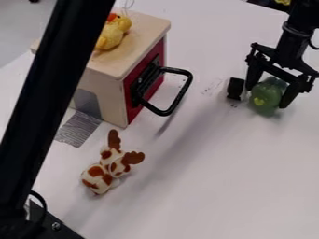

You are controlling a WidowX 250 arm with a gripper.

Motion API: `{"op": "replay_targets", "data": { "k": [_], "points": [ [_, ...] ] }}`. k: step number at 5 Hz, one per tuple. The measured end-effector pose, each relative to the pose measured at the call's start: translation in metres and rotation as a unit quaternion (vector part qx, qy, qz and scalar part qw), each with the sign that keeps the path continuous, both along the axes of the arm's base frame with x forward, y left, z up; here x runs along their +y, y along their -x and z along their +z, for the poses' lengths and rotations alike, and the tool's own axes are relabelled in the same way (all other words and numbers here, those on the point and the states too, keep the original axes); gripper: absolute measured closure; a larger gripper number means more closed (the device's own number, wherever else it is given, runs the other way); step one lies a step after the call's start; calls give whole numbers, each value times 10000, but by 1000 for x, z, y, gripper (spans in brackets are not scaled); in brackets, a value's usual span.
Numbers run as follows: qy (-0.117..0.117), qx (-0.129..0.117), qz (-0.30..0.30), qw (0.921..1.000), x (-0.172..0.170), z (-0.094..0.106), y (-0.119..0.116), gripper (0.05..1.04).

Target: Place the green bell pepper on the right side of the black object

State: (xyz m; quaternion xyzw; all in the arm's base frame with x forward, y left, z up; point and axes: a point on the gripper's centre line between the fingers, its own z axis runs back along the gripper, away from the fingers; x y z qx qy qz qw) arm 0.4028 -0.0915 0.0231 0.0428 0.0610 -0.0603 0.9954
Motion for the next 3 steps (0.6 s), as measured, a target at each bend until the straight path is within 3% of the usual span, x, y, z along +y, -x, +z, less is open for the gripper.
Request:
{"op": "replay_targets", "data": {
  "k": [1,2,3],
  "points": [
    [67,-200,-74,9998,-1,18,-3,85],
    [221,-804,-157,9964,-3,65,-7,85],
    [222,-1015,-219,9943,-3,88,0,85]
  ]
}}
